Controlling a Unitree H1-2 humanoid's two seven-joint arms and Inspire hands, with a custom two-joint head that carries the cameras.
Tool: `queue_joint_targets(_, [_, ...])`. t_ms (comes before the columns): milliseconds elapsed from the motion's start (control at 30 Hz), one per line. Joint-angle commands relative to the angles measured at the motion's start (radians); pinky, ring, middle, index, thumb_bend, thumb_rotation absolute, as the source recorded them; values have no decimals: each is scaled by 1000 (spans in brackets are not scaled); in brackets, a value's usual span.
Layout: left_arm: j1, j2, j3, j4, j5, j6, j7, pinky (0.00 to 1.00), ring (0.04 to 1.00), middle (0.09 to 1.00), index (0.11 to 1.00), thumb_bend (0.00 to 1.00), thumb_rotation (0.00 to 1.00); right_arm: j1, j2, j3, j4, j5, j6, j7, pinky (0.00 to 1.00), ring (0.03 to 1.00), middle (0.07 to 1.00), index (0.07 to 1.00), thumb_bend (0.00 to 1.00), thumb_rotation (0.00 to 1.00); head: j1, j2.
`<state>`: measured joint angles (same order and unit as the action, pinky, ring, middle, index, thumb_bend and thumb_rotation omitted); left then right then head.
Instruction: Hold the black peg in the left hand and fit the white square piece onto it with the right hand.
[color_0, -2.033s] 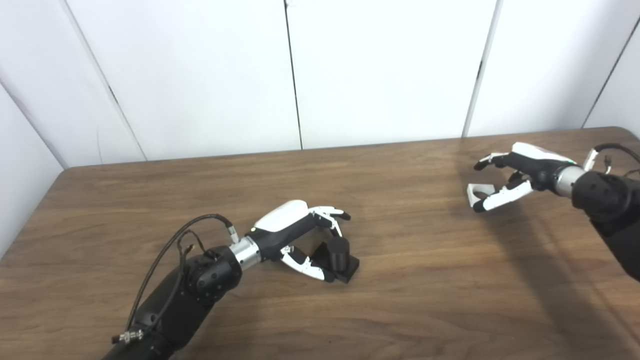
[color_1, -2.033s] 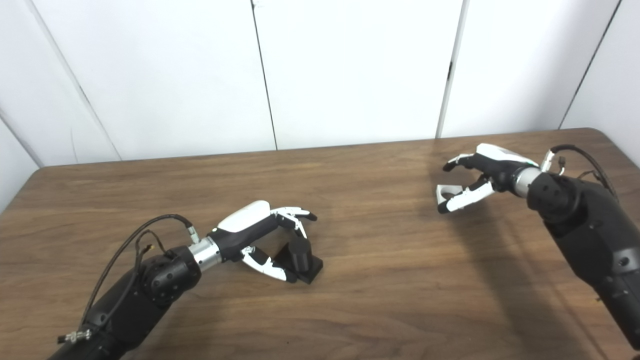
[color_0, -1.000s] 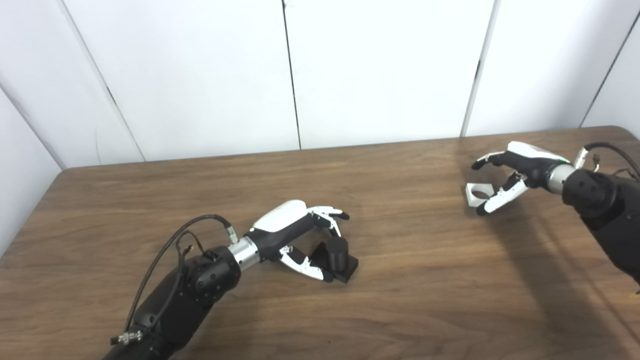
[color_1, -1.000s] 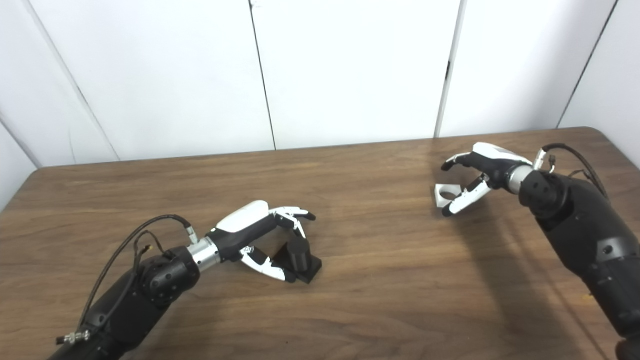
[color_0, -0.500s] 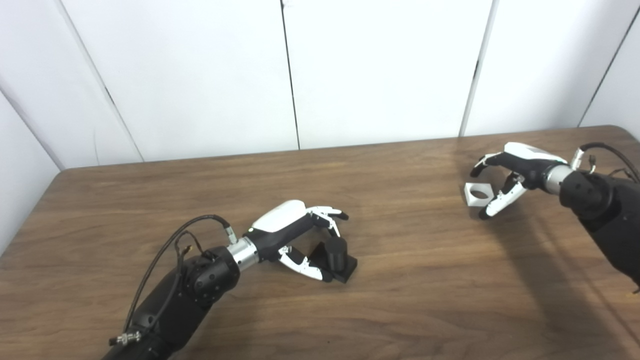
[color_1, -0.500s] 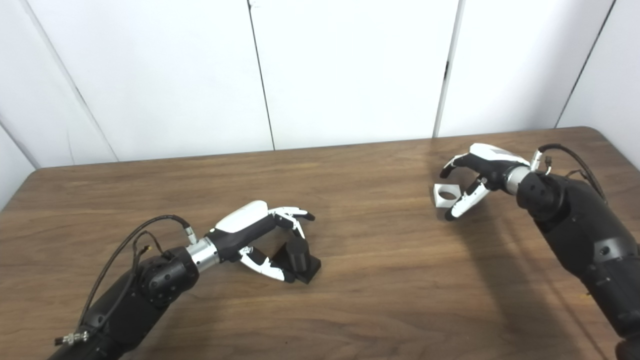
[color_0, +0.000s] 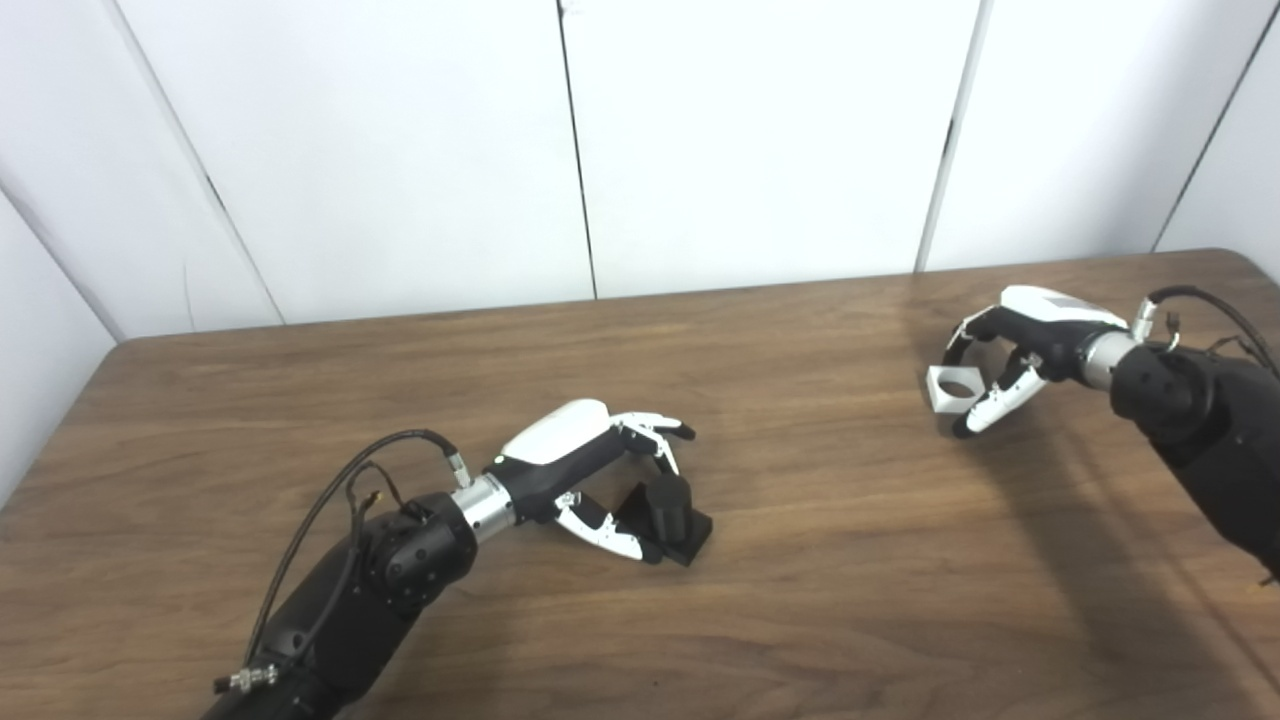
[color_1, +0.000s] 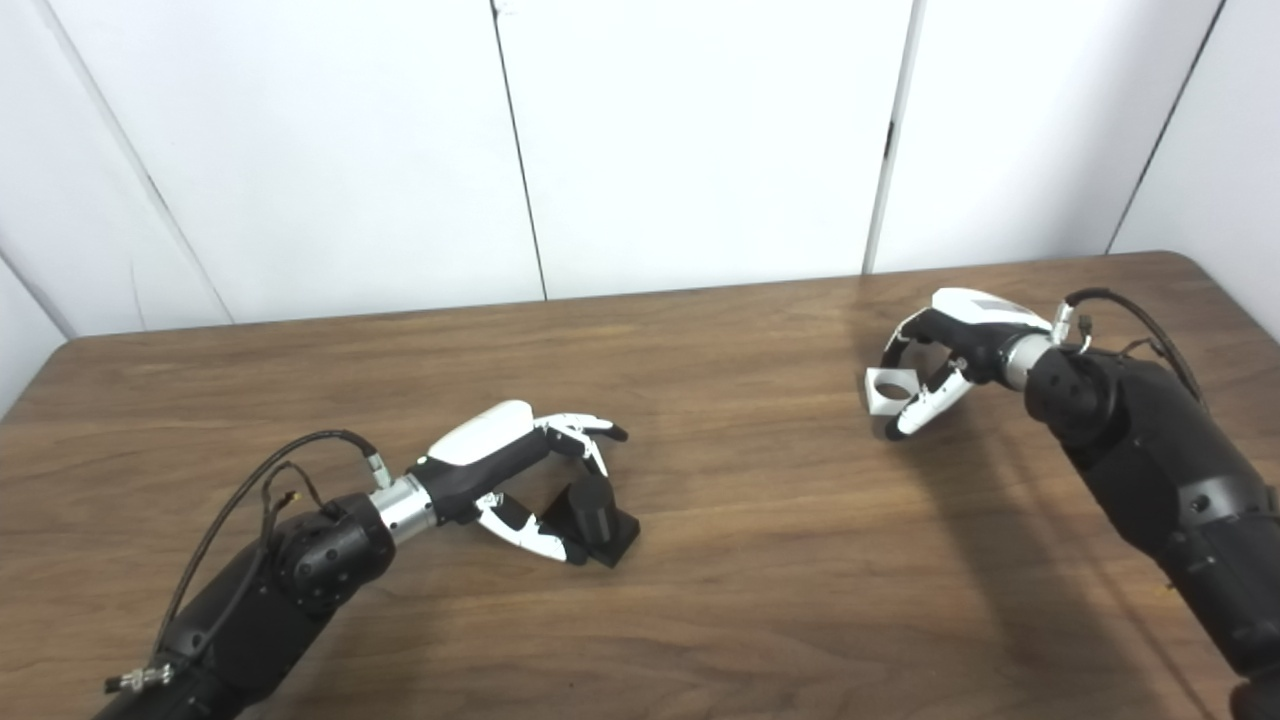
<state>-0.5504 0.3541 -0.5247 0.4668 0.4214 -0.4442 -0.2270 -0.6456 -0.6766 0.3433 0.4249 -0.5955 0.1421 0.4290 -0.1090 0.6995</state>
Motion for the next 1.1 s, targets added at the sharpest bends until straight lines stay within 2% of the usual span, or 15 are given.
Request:
queue_joint_targets(0, [76,55,-38,57,77,79,-88,760,895,876,492,522,70,-3,-16,4,27,-17,12,7,763,865,876,625,716,263,-1,0])
queue_joint_targets(67, [77,55,-38,56,77,79,-88,759,895,876,492,522,71,-2,-14,5,31,-19,12,-2,763,859,869,616,711,257,0,0])
queue_joint_targets(133, [78,56,-38,52,77,83,-90,759,894,878,492,522,71,-1,-13,7,34,-21,13,-10,766,858,867,534,580,189,1,1])
queue_joint_targets(233, [78,57,-37,52,75,82,-92,764,897,878,492,522,71,-1,-10,11,41,-28,14,-26,767,854,858,497,524,157,2,1])
queue_joint_targets(733, [83,57,-34,44,74,85,-92,774,896,874,491,522,69,10,-10,32,62,-45,-5,-88,770,855,829,486,520,138,5,6])
queue_joint_targets(1067, [80,53,-36,45,75,92,-96,759,899,878,492,522,70,40,-20,-7,14,-39,-16,-167,845,887,812,485,520,134,5,7])
